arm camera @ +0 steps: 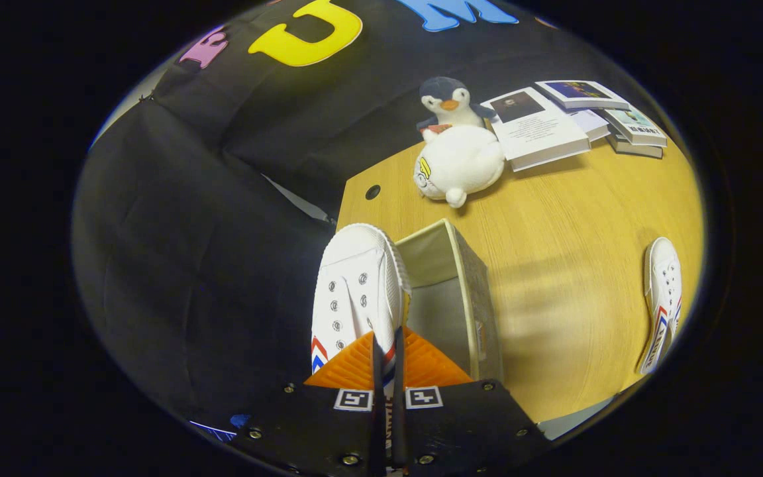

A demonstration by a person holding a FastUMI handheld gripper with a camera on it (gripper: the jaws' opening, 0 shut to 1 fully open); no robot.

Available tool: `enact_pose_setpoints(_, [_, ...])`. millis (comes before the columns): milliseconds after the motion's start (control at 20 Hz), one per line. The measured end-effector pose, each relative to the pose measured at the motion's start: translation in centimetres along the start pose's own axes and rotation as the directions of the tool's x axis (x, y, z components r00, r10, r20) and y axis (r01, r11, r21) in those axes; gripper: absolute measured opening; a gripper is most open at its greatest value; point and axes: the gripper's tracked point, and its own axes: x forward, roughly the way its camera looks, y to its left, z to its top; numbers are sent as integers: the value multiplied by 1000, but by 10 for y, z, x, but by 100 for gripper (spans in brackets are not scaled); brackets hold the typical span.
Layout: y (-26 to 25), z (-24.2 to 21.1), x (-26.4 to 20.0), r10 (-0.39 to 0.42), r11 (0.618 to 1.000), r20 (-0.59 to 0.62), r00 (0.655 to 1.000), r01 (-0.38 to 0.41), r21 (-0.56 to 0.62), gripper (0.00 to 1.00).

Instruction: Open the storage box then place both shoes into the box .Put the left shoe in first, then the right shoe, with the right side of both shoes facing outward in a uniform manner.

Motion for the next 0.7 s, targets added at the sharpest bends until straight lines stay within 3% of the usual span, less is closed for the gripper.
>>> enact_pose_setpoints(700, [1, -41, 65, -104, 994, -79, 991, 102, -39, 4])
